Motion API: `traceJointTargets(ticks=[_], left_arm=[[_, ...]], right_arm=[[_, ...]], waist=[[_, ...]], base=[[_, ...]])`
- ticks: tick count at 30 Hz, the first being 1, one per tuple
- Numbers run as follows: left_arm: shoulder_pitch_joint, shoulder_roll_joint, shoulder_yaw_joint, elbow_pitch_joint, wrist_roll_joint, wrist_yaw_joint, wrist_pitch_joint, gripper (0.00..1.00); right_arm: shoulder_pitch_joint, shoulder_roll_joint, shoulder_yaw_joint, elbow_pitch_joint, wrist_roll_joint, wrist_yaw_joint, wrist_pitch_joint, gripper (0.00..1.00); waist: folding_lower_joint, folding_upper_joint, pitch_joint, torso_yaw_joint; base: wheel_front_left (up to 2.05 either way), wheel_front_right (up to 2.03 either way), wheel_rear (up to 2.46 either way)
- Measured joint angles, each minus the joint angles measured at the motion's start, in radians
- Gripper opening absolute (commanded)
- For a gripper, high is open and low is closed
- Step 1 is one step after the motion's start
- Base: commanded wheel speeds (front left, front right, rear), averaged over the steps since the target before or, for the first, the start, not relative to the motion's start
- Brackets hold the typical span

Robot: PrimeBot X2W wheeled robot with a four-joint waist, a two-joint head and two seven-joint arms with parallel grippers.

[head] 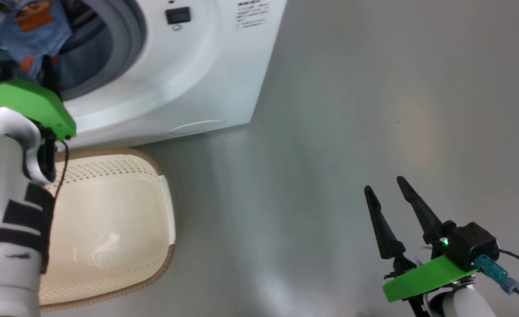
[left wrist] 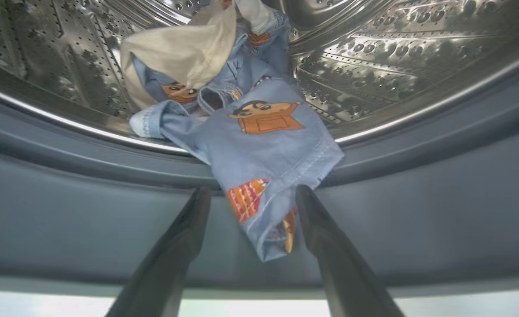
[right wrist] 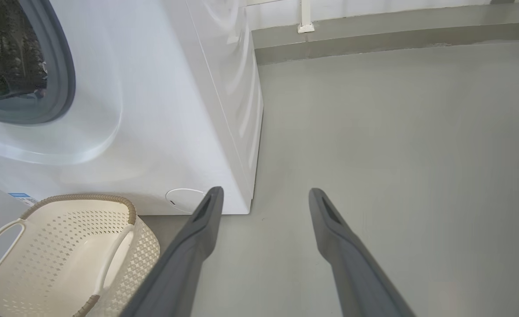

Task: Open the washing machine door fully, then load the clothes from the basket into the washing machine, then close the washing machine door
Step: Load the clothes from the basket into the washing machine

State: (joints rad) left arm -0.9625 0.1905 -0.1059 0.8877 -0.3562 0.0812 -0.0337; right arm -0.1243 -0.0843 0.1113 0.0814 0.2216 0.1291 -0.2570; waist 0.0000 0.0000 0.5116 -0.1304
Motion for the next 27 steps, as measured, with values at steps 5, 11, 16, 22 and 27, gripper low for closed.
traceJointTargets(ticks=[5,11,16,22,27], left_arm=[[-0.065,0.025,-0.017,0.122,0.008,-0.008,0.032,1.0],[-0.13,0.053,-0.03,0.216,0.016,-0.016,0.06,1.0],[-0.161,0.058,-0.031,0.261,0.015,-0.018,0.032,0.0],[-0.185,0.058,-0.029,0.305,0.007,-0.02,-0.031,0.0],[-0.226,0.063,-0.02,0.317,0.002,-0.013,-0.11,0.0]], right_arm=[[0.0,-0.002,0.01,0.002,0.001,0.0,0.0,1.0],[0.0,-0.002,0.018,0.001,0.002,0.0,0.0,1.0],[0.001,-0.003,0.022,0.001,0.01,0.0,0.0,1.0],[0.001,-0.007,0.024,-0.005,0.01,0.0,0.0,1.0],[0.001,-0.007,0.026,-0.005,0.01,0.0,0.0,1.0]], waist=[[0.0001,0.0,0.01,-0.029],[0.0,0.0,0.019,-0.048],[0.0,0.0,0.024,-0.052],[0.0,0.0,0.034,-0.058],[0.0,0.0,0.04,-0.063]], base=[[0.0,0.0,0.0],[0.0,0.0,0.0],[0.0,0.0,0.0],[0.0,0.0,0.0],[0.0,0.0,0.0]])
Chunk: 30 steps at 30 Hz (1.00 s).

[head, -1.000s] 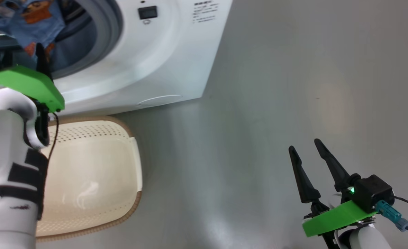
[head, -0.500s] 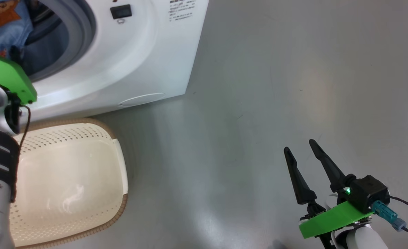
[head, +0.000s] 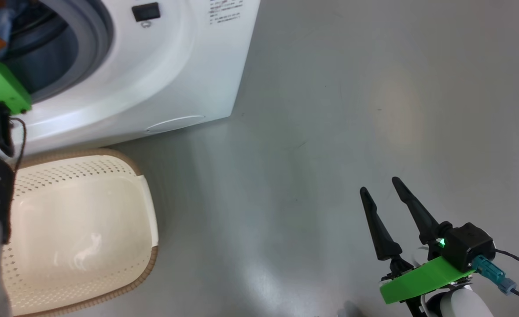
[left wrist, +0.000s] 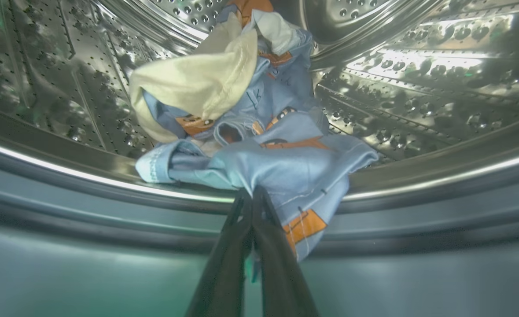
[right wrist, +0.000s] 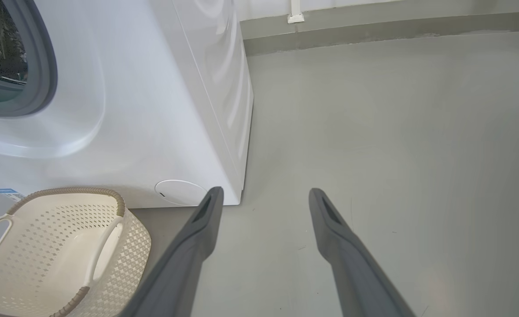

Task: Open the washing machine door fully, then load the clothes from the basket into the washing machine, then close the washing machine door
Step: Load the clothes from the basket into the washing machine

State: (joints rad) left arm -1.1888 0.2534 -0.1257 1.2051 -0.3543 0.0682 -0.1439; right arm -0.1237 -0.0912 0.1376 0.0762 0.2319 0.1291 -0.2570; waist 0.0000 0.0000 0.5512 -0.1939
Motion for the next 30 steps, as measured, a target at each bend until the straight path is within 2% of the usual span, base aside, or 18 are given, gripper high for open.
traceJointTargets(ticks=[8,13,17,22,25,28,30], left_arm=[[-0.034,0.055,0.023,0.02,-0.015,0.035,-0.087,0.0],[-0.072,0.091,0.047,0.013,-0.03,0.061,-0.103,0.0],[-0.126,0.132,0.066,-0.03,-0.03,0.073,-0.107,0.0],[-0.196,0.156,0.096,-0.142,-0.023,0.106,-0.112,0.0],[-0.205,0.181,0.099,-0.159,-0.003,0.121,-0.112,0.0],[-0.212,0.202,0.081,-0.132,0.029,0.12,-0.112,0.0],[-0.226,0.199,0.066,-0.085,0.03,0.091,-0.081,0.0]], right_arm=[[0.007,-0.002,0.024,0.001,0.009,0.0,0.0,1.0],[0.025,-0.007,0.026,0.0,0.009,0.0,0.0,1.0],[0.043,-0.006,0.025,-0.009,0.011,0.0,0.0,1.0],[0.045,0.0,0.026,-0.019,0.02,0.0,0.0,1.0],[0.044,0.01,0.04,-0.022,0.027,0.0,0.0,1.0],[0.043,0.018,0.043,-0.023,0.031,0.0,0.0,1.0],[0.043,0.02,0.043,-0.022,0.032,0.0,0.0,1.0]], waist=[[0.0,0.0,0.003,-0.033],[0.0,0.0,0.018,-0.054],[0.0,0.0,0.046,-0.072],[0.0,0.0,0.09,-0.093],[0.0,0.0,0.114,-0.109],[0.0,0.0,0.13,-0.132],[0.0,0.0,0.138,-0.146]], base=[[0.0,0.0,0.0],[0.0,0.0,0.0],[0.0,0.0,0.0],[0.0,0.0,0.0],[0.0,0.0,0.0],[0.0,0.0,0.0],[0.0,0.0,0.0]])
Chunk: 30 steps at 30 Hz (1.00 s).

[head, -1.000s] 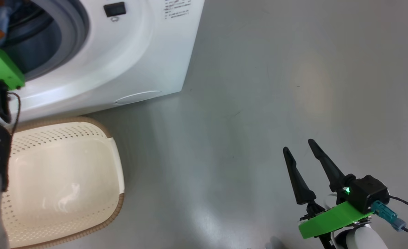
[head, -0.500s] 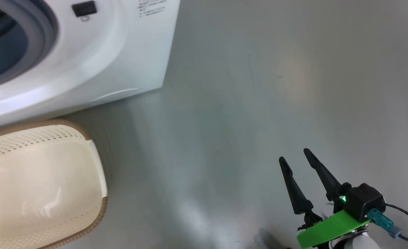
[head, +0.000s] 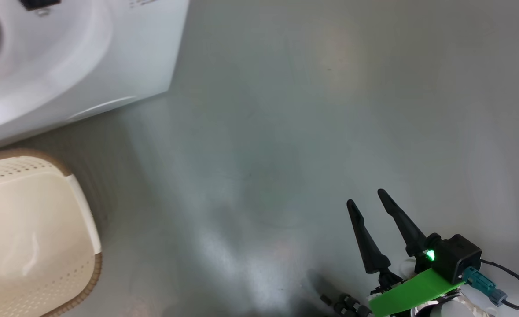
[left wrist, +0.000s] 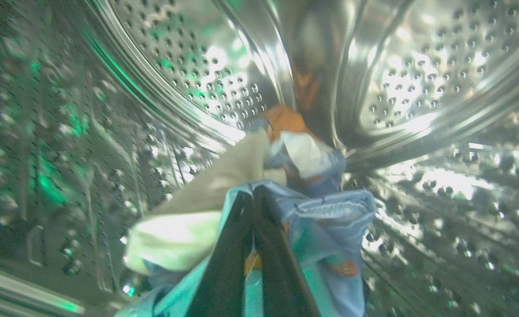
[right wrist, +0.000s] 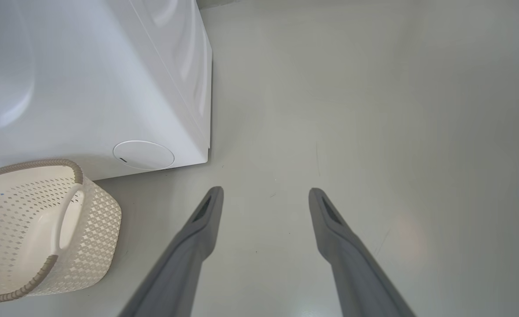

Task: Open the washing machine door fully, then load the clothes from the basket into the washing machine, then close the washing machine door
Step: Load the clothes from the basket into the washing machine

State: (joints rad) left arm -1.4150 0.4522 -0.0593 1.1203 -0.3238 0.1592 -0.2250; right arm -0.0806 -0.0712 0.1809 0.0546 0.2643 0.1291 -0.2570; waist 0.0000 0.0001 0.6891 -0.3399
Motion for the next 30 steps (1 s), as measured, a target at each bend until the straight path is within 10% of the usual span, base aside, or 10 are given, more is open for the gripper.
traceJointTargets(ticks=[5,7,8,30], left_arm=[[-0.033,-0.003,-0.028,0.066,0.004,-0.031,0.03,0.0],[-0.041,-0.007,-0.03,0.093,0.003,-0.034,0.041,0.56],[-0.041,-0.01,-0.03,0.102,0.003,-0.034,0.041,1.0],[0.128,-0.213,0.002,0.139,-0.071,0.0,-0.03,1.0]], right_arm=[[0.0,0.005,0.004,0.009,0.002,0.0,0.0,1.0],[0.0,0.006,0.005,0.012,0.002,0.0,0.0,1.0],[0.0,0.007,0.006,0.014,0.002,0.0,0.0,1.0],[-0.023,-0.012,-0.026,0.063,0.013,0.0,0.0,1.0]], waist=[[0.0,0.0,0.006,-0.024],[0.0,0.0,-0.002,-0.027],[0.0,0.0,-0.007,-0.027],[0.0,0.0,-0.178,0.124]], base=[[0.0,0.0,0.0],[0.0,0.0,0.0],[0.0,0.0,0.0],[0.0,0.0,0.0]])
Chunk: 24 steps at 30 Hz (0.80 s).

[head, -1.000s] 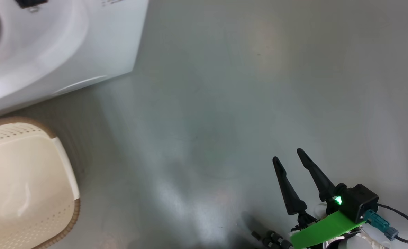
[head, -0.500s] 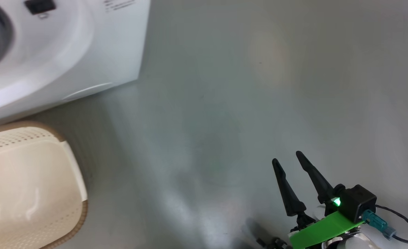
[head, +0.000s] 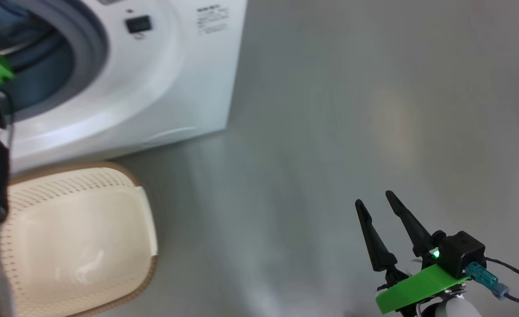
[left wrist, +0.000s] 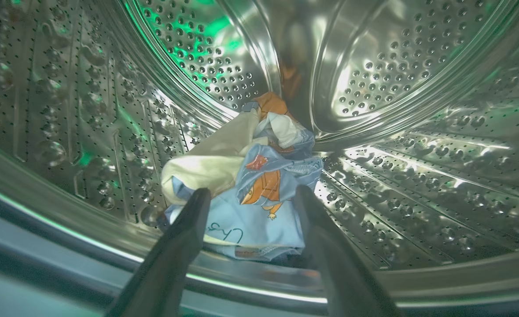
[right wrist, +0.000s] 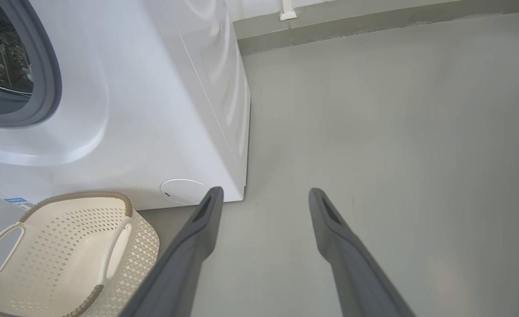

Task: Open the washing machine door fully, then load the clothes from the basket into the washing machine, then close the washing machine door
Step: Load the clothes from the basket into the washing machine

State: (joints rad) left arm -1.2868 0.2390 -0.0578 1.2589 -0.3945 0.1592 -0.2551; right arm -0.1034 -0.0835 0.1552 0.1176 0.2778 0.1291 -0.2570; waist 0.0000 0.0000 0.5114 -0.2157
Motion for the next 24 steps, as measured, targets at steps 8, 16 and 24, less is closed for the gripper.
traceJointTargets(ticks=[8,16,24], left_arm=[[0.168,-0.08,0.01,-0.06,-0.016,-0.037,0.0,1.0],[0.598,-0.168,0.014,-0.369,0.035,-0.069,0.0,1.0],[0.892,-0.201,-0.023,-0.626,0.102,-0.104,0.0,1.0]], right_arm=[[0.001,-0.003,-0.009,0.017,0.0,0.0,0.0,1.0],[0.046,0.001,-0.049,0.024,-0.002,0.0,0.0,1.0],[0.087,0.005,-0.068,0.023,-0.007,0.0,0.0,1.0]], waist=[[0.0,0.0,-0.102,0.071],[0.0,0.0,-0.282,0.183],[0.0,0.0,-0.356,0.217]], base=[[0.0,0.0,0.0],[0.0,0.0,0.0],[0.0,0.0,0.0]])
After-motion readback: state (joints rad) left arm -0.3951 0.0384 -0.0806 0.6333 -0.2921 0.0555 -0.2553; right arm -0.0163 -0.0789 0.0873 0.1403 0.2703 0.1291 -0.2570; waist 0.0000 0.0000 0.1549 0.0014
